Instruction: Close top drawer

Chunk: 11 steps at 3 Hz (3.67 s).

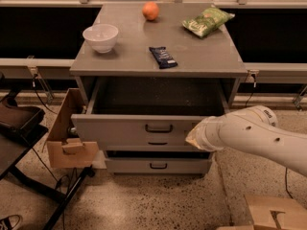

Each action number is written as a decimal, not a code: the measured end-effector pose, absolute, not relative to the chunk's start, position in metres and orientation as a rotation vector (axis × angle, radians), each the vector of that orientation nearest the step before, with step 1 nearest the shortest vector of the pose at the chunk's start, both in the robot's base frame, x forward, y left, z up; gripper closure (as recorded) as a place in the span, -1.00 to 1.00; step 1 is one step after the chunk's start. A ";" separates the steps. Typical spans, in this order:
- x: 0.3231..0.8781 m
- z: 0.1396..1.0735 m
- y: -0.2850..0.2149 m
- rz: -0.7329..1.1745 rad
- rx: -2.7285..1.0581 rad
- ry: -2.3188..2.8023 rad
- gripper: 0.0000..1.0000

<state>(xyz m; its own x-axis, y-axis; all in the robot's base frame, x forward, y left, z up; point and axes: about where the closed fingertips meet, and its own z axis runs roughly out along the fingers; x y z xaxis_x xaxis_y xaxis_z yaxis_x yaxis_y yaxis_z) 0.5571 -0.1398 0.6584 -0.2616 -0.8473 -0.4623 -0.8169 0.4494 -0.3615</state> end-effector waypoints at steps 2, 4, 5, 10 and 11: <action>0.581 0.639 -0.140 -0.084 -1.354 2.089 1.00; 0.628 0.615 -0.142 -0.085 -1.331 2.042 1.00; 0.629 0.614 -0.142 -0.086 -1.332 2.040 1.00; 0.706 0.608 -0.145 -0.125 -1.341 1.969 1.00; 0.698 0.606 -0.139 -0.103 -1.358 1.969 1.00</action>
Offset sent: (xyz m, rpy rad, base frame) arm 0.0419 0.0021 -0.0402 0.0156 -0.0447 -0.0474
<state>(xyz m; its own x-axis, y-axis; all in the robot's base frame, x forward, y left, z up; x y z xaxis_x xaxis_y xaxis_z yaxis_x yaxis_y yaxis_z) 0.6978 -0.1391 0.6064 -0.1755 -0.8380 -0.5167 -0.7797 0.4388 -0.4467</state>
